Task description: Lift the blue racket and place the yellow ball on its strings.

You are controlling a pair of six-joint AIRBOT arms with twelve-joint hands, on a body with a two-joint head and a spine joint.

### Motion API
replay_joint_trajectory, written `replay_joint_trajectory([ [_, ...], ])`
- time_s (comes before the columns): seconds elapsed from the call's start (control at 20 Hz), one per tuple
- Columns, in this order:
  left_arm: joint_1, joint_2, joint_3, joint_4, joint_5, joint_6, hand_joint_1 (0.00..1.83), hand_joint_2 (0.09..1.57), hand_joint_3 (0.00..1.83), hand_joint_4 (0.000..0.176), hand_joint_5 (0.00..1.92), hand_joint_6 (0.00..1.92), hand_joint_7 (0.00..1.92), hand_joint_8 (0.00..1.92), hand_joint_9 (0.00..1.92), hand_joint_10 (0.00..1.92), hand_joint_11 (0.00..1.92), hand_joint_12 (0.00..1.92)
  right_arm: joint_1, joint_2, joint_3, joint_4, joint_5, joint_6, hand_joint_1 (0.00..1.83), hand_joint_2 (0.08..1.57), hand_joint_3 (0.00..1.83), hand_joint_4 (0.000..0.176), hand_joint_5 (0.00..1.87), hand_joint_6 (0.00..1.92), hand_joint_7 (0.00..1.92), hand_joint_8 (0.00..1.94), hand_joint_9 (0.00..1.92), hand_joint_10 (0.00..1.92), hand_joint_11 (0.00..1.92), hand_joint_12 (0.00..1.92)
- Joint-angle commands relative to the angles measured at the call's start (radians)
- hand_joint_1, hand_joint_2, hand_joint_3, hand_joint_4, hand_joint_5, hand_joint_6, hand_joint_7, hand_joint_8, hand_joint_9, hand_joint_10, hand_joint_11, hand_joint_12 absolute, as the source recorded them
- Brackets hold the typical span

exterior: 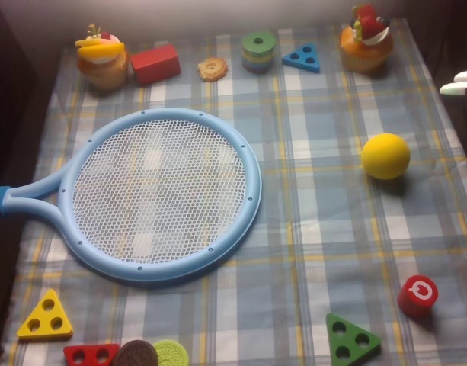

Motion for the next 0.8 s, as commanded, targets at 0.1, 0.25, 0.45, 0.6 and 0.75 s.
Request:
replay_joint_trajectory([
  [0.1,-0.046,-0.022,0.04,-0.015,-0.035,0.082,0.92,0.84,0.0,0.176,0.18,0.01,0.1,0.0,0.04,0.02,0.0,0.02,0.006,-0.002,0.004,0.003,0.111,0.009,0.54,1.32,0.0,0.005,0.55,0.0,0.54,0.0,0.5,0.0,0.28,0.54],
  [0.25,-0.107,-0.061,0.081,-0.035,0.038,0.194,0.93,0.85,0.0,0.176,0.18,0.01,0.09,0.0,0.04,0.01,0.0,0.0,0.005,-0.003,0.005,-0.001,0.106,0.009,0.55,1.32,0.0,0.018,0.54,0.0,0.53,0.0,0.5,0.0,0.26,0.59],
  [0.45,-0.146,-0.102,0.122,-0.059,0.109,0.27,0.83,0.88,0.01,0.176,0.16,0.0,0.09,0.01,0.08,0.02,0.02,0.01,0.006,-0.004,0.006,-0.006,0.104,0.009,0.59,1.31,0.0,0.021,0.56,0.0,0.54,0.0,0.51,0.0,0.23,0.65],
  [0.6,-0.177,-0.133,0.159,-0.095,0.17,0.347,0.81,0.91,0.01,0.176,0.11,0.0,0.09,0.0,0.03,0.0,0.01,0.02,0.005,-0.005,0.006,-0.009,0.102,0.009,0.53,1.31,0.0,0.024,0.56,0.0,0.55,0.0,0.52,0.0,0.24,0.67],
  [0.75,-0.218,-0.174,0.208,-0.138,0.224,0.412,0.88,0.94,0.01,0.176,0.14,0.0,0.21,0.01,0.18,0.0,0.05,0.23,0.005,-0.009,0.006,-0.011,0.099,0.009,0.5,1.31,0.0,0.021,0.58,0.0,0.56,0.0,0.54,0.0,0.14,0.91],
])
